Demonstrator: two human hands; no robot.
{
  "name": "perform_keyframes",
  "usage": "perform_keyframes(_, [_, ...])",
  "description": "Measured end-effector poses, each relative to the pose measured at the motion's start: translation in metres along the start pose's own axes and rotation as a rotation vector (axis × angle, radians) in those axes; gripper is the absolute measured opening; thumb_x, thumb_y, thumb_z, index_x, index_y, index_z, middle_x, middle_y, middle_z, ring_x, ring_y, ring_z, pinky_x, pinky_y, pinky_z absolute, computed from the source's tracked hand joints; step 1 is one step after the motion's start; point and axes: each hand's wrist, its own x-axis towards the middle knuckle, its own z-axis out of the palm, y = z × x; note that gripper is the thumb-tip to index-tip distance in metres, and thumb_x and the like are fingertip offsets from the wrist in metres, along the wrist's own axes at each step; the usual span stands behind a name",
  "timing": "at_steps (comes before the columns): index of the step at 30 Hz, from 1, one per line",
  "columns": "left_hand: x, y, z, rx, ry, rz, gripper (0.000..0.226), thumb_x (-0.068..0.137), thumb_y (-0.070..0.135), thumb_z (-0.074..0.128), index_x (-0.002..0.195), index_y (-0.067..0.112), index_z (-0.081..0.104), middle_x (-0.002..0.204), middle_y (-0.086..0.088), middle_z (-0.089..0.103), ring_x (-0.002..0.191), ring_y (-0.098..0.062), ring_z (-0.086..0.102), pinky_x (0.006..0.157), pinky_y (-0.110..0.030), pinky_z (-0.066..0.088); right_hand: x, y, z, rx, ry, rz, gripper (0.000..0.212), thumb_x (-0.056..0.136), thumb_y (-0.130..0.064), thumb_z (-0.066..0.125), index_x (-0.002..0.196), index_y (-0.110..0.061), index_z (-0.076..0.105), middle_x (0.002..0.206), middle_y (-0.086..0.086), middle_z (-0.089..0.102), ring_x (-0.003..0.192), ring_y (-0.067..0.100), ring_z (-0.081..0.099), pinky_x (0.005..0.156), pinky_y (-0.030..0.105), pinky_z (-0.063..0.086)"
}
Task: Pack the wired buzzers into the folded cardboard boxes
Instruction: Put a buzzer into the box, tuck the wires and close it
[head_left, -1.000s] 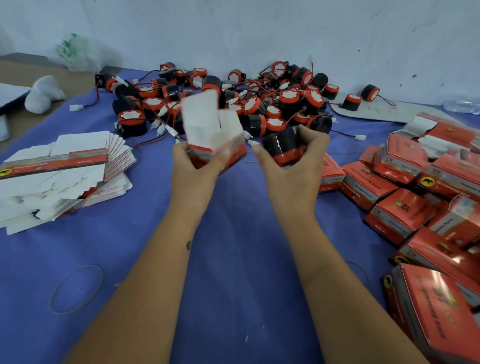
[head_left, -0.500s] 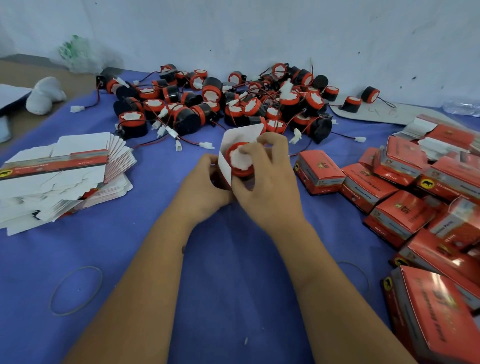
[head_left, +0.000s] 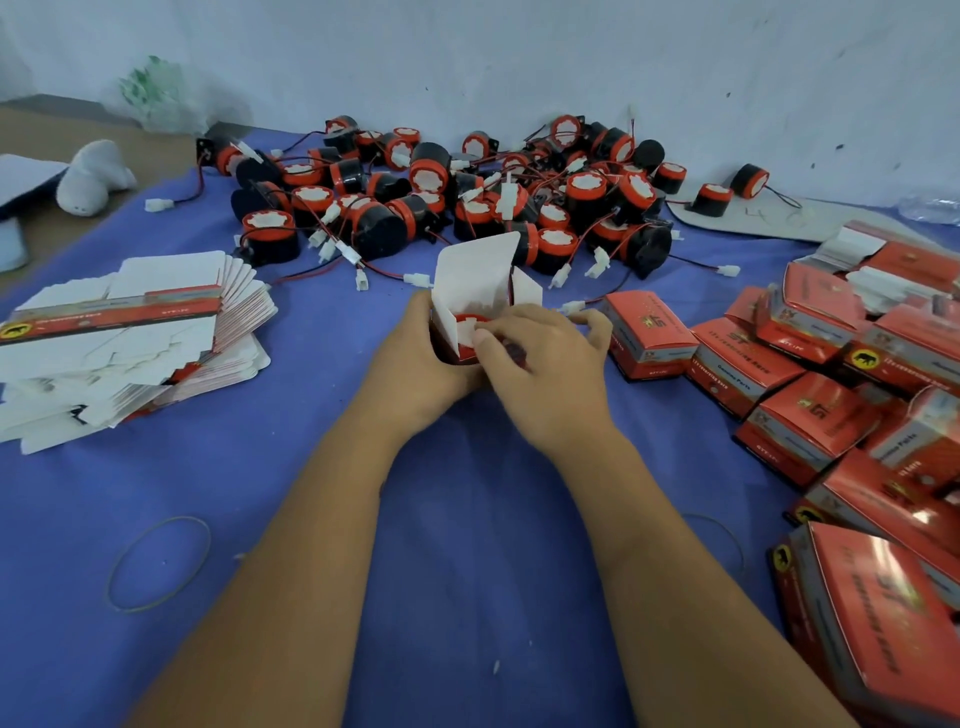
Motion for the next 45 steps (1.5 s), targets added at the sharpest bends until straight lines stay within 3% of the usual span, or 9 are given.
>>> perform_keyframes(6, [-0.002, 0.002, -0.008, -0.026, -0.139, 0.051, 0.053, 0.070, 0.023, 0.088, 0.112, 0.039, 0.058, 0.105, 0.019, 0.069, 0.097, 0.001, 0.065, 0.079, -0.019, 0.056, 0.011, -0.003, -0.010, 0.550, 0.514, 0.295, 0.018, 0.092, -0.019, 0.054, 0.108, -0.021, 0.060, 0.101, -0.012, 0.052, 0.085, -0.002, 0.050, 0.077, 0.012, 0.041])
perform_keyframes(13, [-0.001, 0.007, -0.014, -0.033, -0.326, 0.018, 0.066, 0.071, 0.017, 0.085, 0.126, 0.035, 0.055, 0.117, 0.015, 0.069, 0.108, -0.004, 0.064, 0.092, -0.028, 0.054, 0.023, 0.020, -0.036, 1.061, 0.284, 0.603, 0.028, 0.097, -0.023, 0.058, 0.125, -0.020, 0.060, 0.115, 0.004, 0.067, 0.096, 0.012, 0.058, 0.079, 0.024, 0.045])
perform_keyframes(15, [0.000, 0.006, -0.012, -0.035, -0.299, 0.006, 0.069, 0.072, 0.018, 0.086, 0.129, 0.034, 0.049, 0.116, 0.013, 0.069, 0.105, -0.003, 0.065, 0.089, -0.026, 0.055, 0.025, 0.015, -0.035, 0.956, 0.364, 0.512, 0.017, 0.096, -0.018, 0.060, 0.111, -0.016, 0.068, 0.091, -0.006, 0.070, 0.085, 0.006, 0.061, 0.074, 0.018, 0.047])
perform_keyframes(20, [-0.002, 0.005, -0.005, -0.055, -0.159, 0.036, 0.088, 0.069, 0.019, 0.088, 0.127, 0.042, 0.025, 0.105, 0.011, 0.069, 0.090, 0.000, 0.068, 0.068, -0.011, 0.052, 0.019, 0.000, -0.025, 0.424, 0.531, 0.186, 0.007, 0.088, -0.014, 0.069, 0.094, -0.012, 0.073, 0.091, -0.009, 0.048, 0.082, 0.007, 0.047, 0.075, 0.020, 0.044])
perform_keyframes(23, [-0.005, 0.006, -0.003, -0.060, -0.160, 0.077, 0.079, 0.071, 0.017, 0.087, 0.126, 0.038, 0.034, 0.107, 0.011, 0.068, 0.093, 0.000, 0.067, 0.072, -0.013, 0.053, 0.014, -0.004, -0.021, 0.161, 0.496, -0.078, 0.011, 0.085, -0.006, 0.066, 0.091, -0.009, 0.075, 0.083, 0.001, 0.064, 0.081, 0.015, 0.053, 0.077, 0.041, 0.047])
perform_keyframes(27, [-0.004, 0.008, -0.002, -0.031, -0.148, 0.102, 0.050, 0.076, 0.010, 0.079, 0.110, 0.032, 0.049, 0.097, 0.010, 0.064, 0.079, 0.007, 0.063, 0.066, -0.010, 0.049, 0.008, -0.013, -0.020, 0.131, 0.279, -0.251, 0.012, 0.077, -0.007, 0.063, 0.082, -0.009, 0.073, 0.076, 0.000, 0.068, 0.077, 0.023, 0.059, 0.079, 0.037, 0.041])
perform_keyframes(35, [0.000, 0.003, -0.006, -0.061, -0.189, 0.054, 0.057, 0.075, 0.016, 0.083, 0.123, 0.029, 0.055, 0.113, 0.014, 0.067, 0.100, 0.000, 0.065, 0.077, -0.016, 0.054, 0.011, -0.007, -0.024, 0.332, 0.128, 0.159, 0.024, 0.086, -0.023, 0.067, 0.084, -0.046, 0.067, 0.096, -0.015, 0.050, 0.106, 0.011, 0.036, 0.100, 0.027, 0.031])
perform_keyframes(40, [0.003, -0.001, -0.009, -0.032, -0.194, 0.027, 0.061, 0.072, 0.019, 0.086, 0.124, 0.028, 0.057, 0.114, 0.014, 0.068, 0.104, -0.004, 0.065, 0.087, -0.026, 0.056, 0.013, 0.009, -0.023, 0.164, 0.065, 0.073, 0.034, 0.081, -0.016, 0.074, 0.111, -0.032, 0.068, 0.081, -0.020, 0.063, 0.112, -0.005, 0.040, 0.107, 0.031, 0.021])
perform_keyframes(45, [0.000, -0.002, -0.010, -0.030, -0.086, 0.042, 0.063, 0.073, 0.020, 0.086, 0.125, 0.030, 0.054, 0.118, 0.011, 0.066, 0.105, -0.006, 0.065, 0.090, -0.030, 0.055, 0.011, 0.014, -0.017, 0.018, 0.093, -0.114, 0.008, 0.081, -0.017, 0.075, 0.088, -0.016, 0.078, 0.088, -0.005, 0.067, 0.110, 0.018, 0.051, 0.101, 0.041, 0.030])
